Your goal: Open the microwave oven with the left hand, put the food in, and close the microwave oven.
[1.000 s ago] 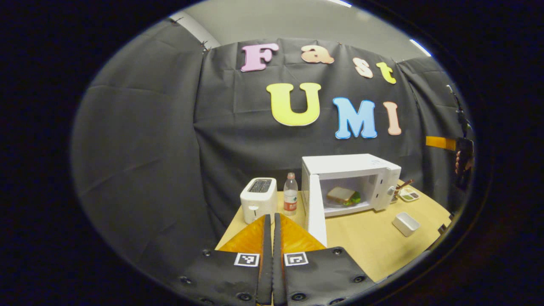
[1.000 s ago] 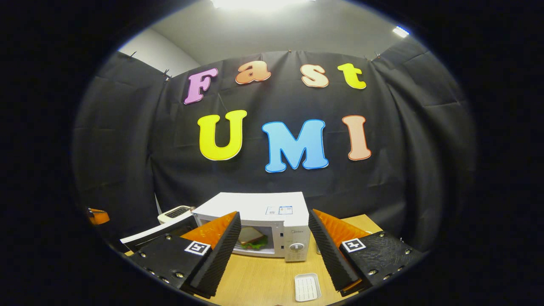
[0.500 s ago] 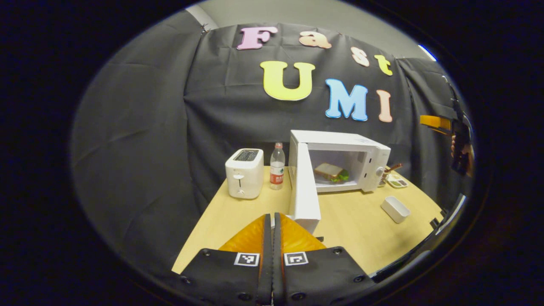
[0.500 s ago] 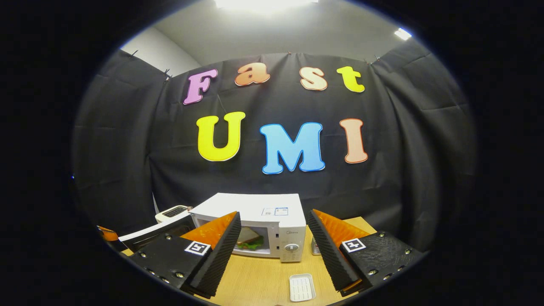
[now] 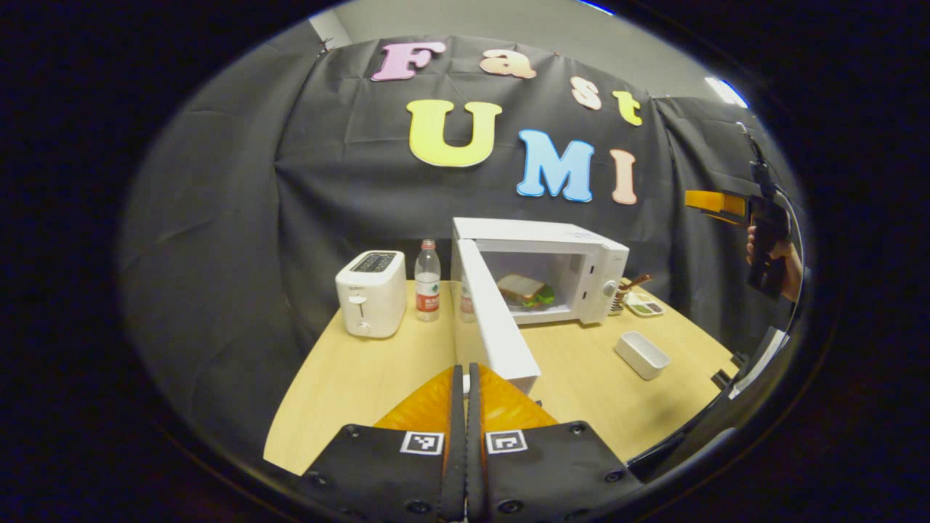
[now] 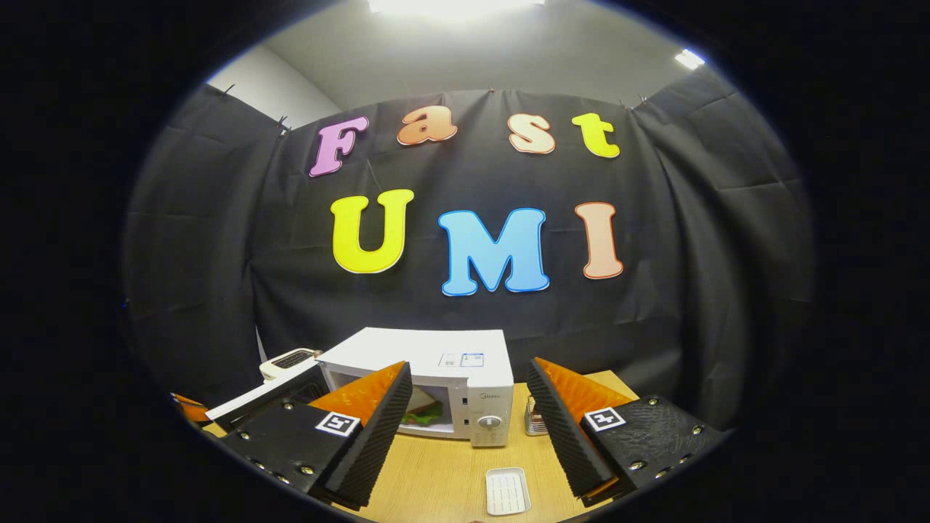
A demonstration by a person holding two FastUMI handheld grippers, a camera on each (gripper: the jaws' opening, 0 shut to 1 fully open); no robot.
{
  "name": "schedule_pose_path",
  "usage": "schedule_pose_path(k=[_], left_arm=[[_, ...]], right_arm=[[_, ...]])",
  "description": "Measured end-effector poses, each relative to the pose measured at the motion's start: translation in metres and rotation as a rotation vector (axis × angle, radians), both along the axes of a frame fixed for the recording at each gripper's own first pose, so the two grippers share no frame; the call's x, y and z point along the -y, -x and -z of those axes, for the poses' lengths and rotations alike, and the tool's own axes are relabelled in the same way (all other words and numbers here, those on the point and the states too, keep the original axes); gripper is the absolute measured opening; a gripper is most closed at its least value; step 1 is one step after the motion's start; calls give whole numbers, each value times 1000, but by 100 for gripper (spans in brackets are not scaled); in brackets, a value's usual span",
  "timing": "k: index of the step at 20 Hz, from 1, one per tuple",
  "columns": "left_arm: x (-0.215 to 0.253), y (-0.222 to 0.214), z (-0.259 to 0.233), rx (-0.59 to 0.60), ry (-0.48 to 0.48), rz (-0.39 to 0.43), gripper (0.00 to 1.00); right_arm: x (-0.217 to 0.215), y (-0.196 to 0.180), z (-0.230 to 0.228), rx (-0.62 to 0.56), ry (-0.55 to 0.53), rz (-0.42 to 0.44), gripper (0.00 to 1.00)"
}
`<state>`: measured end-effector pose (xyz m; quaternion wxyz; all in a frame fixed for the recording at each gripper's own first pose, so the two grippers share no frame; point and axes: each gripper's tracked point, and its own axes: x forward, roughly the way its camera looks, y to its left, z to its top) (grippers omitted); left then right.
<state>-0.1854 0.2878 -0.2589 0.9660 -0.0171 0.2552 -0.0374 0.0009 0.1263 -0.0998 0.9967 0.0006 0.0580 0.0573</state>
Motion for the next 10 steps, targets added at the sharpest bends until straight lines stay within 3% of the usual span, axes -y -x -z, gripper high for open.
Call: schedule_pose_path(k=[10], left_arm=[[101, -19, 4, -33, 64, 188, 7]], right_arm=[[27, -6, 0, -8, -5, 24, 96]])
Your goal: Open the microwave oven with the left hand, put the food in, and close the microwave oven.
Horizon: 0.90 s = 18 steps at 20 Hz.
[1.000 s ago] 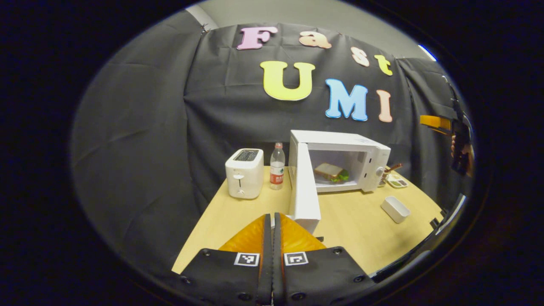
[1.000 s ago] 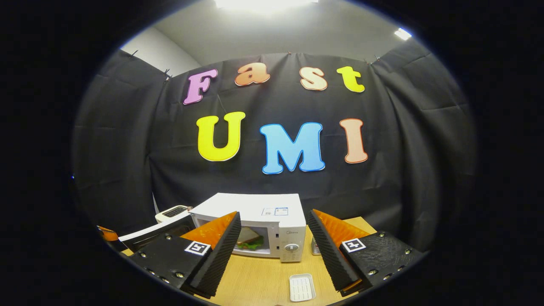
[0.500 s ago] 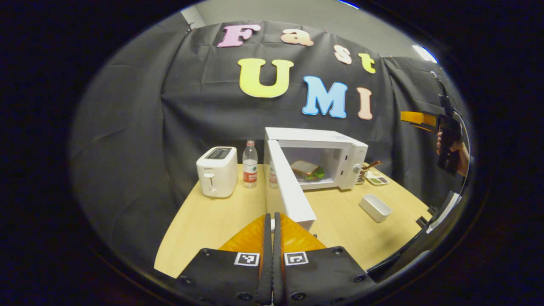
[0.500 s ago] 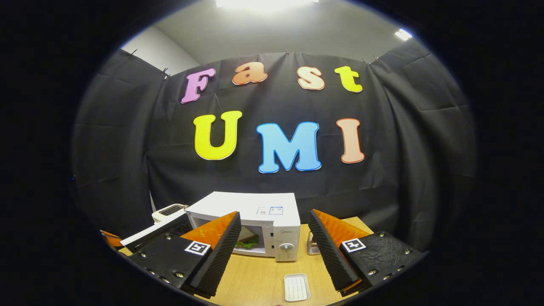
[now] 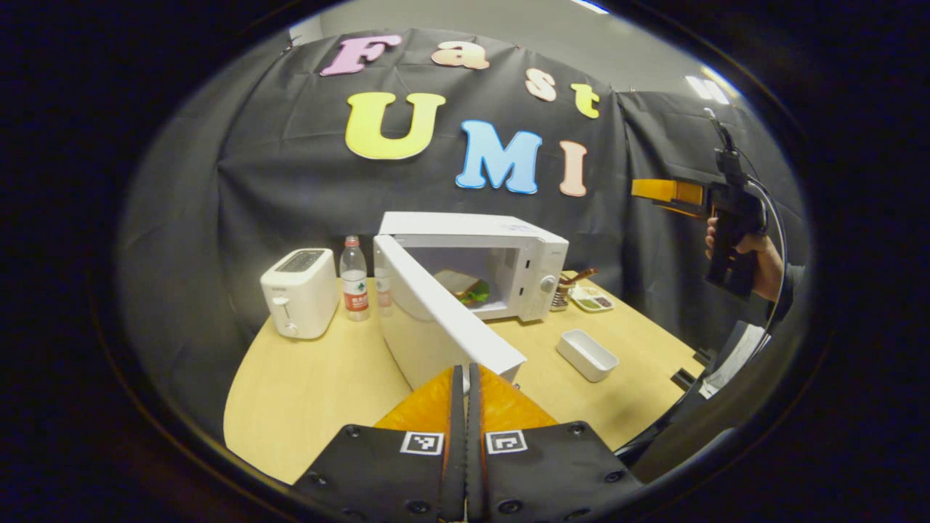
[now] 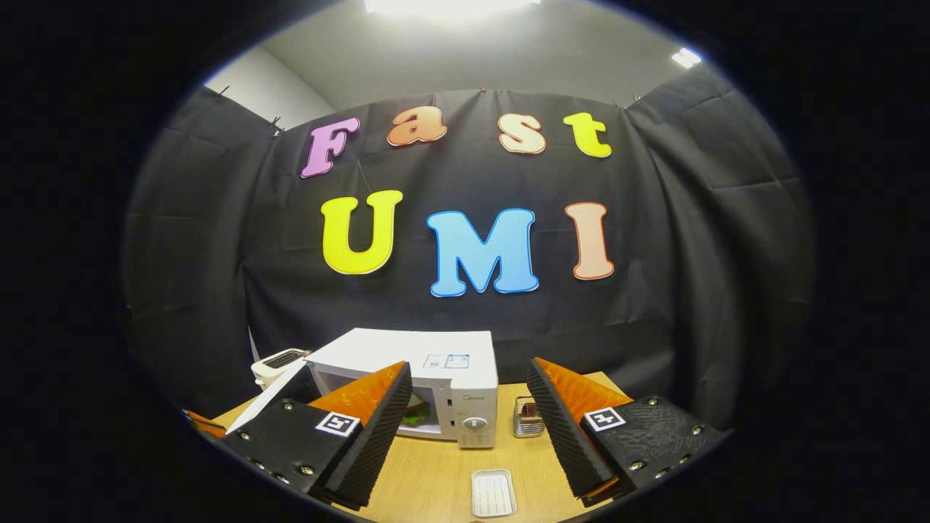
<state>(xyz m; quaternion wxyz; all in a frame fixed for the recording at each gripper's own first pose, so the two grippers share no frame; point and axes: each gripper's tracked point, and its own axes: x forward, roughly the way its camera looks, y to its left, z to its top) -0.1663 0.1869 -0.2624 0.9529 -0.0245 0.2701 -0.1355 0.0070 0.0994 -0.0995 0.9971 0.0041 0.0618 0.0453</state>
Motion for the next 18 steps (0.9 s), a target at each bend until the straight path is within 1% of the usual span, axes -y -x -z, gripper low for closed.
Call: schedule_pose_path(k=[2, 3, 5, 11, 18], left_arm=[[19, -8, 0, -1, 7, 42, 6], [28, -12, 1, -1, 7, 61, 7], [45, -22, 5, -3, 14, 89, 7], [86, -57, 10, 5, 41, 128, 7], [128, -93, 18, 41, -1, 180, 7]], right_arm=[[6, 1, -8, 4, 3, 4, 96], [10, 1, -10, 8, 8, 6, 96], [19, 1, -12, 15, 17, 17, 97], [54, -3, -16, 22, 5, 73, 97], [89, -7, -19, 26, 3, 136, 96]])
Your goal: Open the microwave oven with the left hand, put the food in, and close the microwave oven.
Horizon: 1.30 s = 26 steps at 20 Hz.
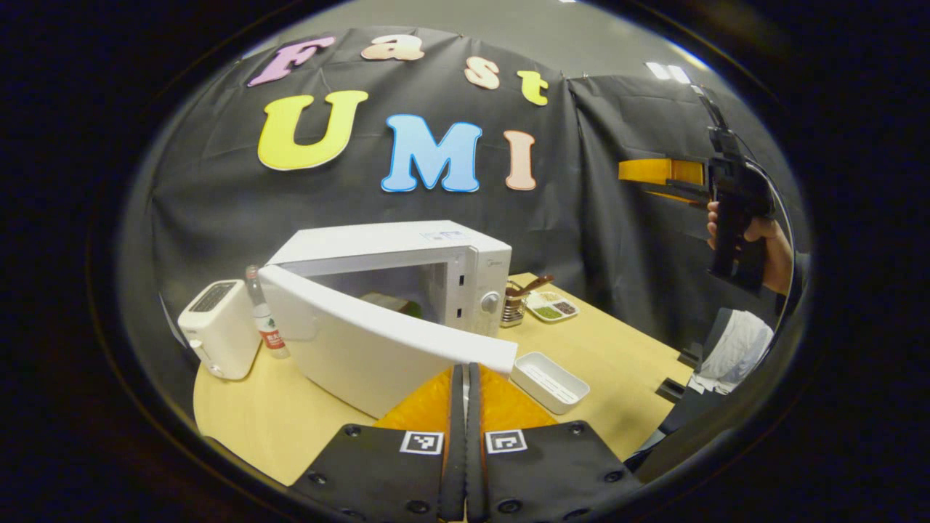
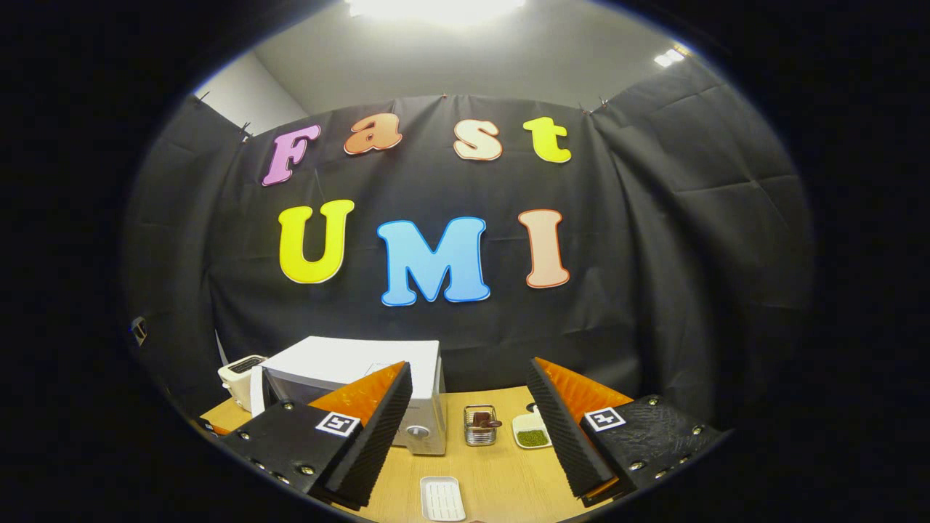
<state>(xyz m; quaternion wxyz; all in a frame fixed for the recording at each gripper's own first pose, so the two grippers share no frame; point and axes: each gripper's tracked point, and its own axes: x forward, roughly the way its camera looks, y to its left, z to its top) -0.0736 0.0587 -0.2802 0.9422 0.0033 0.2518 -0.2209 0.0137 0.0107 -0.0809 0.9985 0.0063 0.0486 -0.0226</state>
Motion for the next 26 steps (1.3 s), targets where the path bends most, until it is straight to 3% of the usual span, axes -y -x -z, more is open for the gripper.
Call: schedule_pose_path(k=[26], left_arm=[[64, -121, 18, 38, -8, -82, 7]], right_arm=[[64, 2, 2, -25, 12, 105, 96]])
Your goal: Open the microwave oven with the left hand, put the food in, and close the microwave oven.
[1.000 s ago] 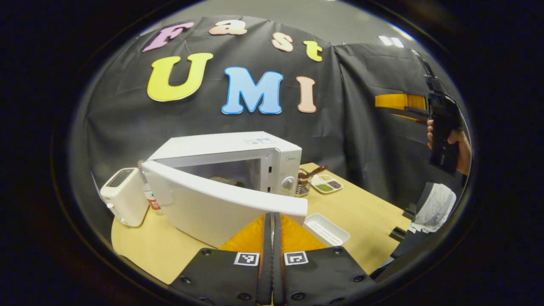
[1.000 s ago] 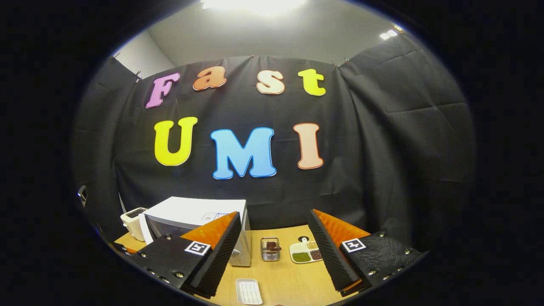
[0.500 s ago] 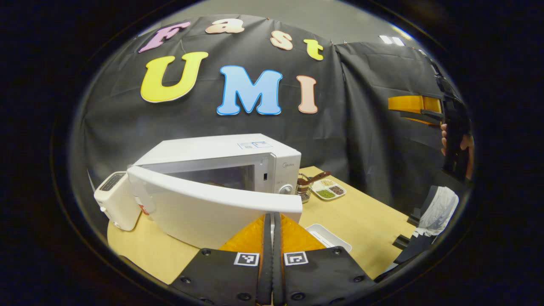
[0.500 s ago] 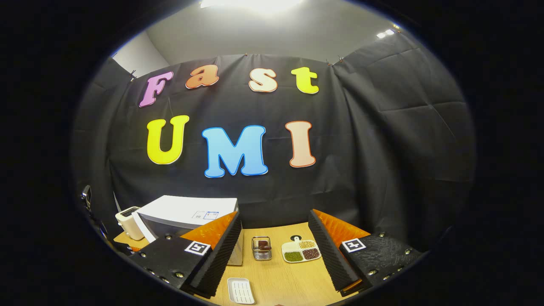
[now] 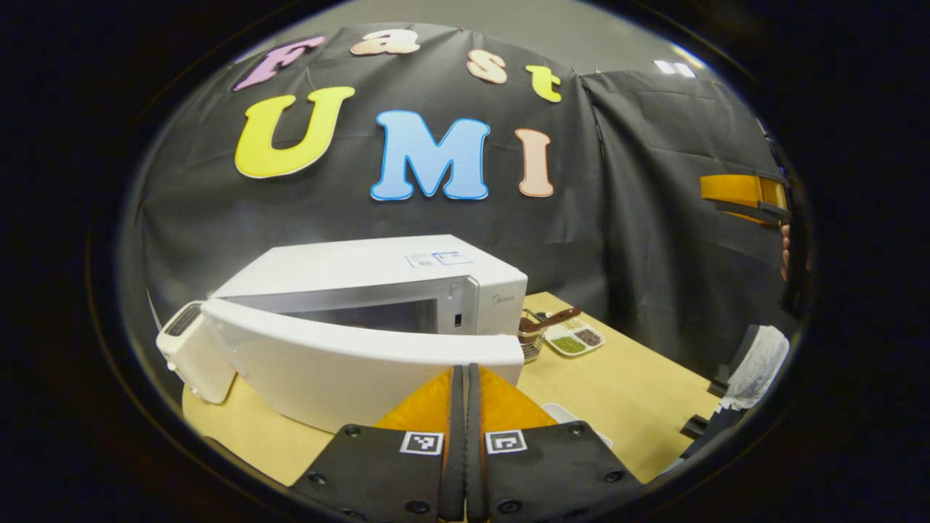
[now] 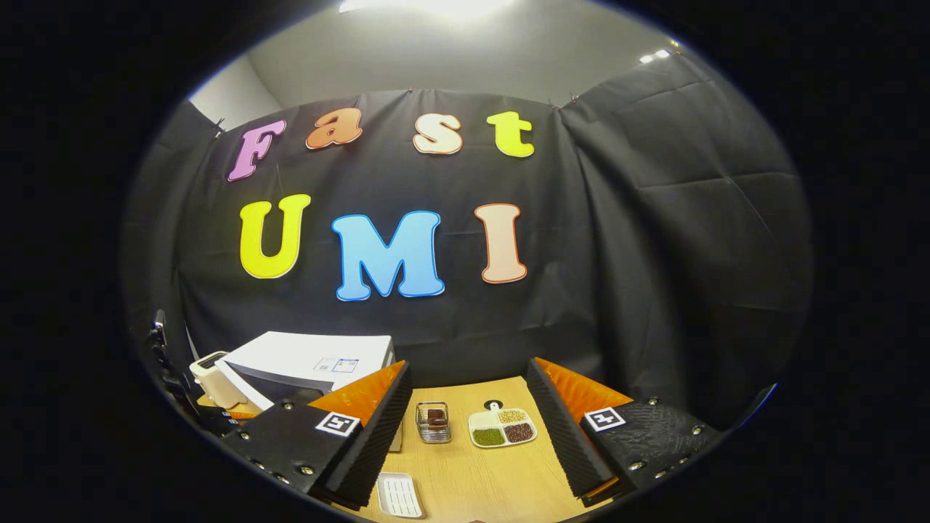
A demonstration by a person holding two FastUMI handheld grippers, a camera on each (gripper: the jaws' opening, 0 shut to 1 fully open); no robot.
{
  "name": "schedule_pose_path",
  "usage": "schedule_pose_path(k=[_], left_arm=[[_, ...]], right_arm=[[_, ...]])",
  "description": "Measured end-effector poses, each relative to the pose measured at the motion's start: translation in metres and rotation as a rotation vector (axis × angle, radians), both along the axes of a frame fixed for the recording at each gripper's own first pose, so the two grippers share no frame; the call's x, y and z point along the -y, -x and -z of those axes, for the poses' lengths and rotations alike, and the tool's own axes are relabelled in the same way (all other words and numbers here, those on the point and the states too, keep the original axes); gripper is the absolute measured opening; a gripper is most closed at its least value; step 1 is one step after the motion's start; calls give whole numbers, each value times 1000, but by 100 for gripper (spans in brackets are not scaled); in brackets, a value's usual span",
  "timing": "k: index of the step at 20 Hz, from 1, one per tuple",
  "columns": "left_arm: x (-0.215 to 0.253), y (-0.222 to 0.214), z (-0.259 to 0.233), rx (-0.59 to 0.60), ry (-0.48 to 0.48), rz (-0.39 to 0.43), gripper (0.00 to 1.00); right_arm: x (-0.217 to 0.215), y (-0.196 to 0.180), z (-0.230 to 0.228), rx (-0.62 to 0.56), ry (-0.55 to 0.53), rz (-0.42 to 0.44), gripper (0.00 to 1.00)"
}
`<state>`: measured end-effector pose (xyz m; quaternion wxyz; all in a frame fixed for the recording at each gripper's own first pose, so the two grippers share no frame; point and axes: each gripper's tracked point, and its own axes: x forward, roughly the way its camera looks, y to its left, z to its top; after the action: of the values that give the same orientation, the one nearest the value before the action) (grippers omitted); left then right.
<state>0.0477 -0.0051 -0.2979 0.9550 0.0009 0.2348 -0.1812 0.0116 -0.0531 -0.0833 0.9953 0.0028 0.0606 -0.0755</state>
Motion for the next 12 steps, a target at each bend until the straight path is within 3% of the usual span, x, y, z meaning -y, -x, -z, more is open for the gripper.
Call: schedule_pose_path(k=[12], left_arm=[[8, -45, 15, -43, -71, -98, 7]], right_arm=[[6, -10, 6, -17, -14, 2, 96]])
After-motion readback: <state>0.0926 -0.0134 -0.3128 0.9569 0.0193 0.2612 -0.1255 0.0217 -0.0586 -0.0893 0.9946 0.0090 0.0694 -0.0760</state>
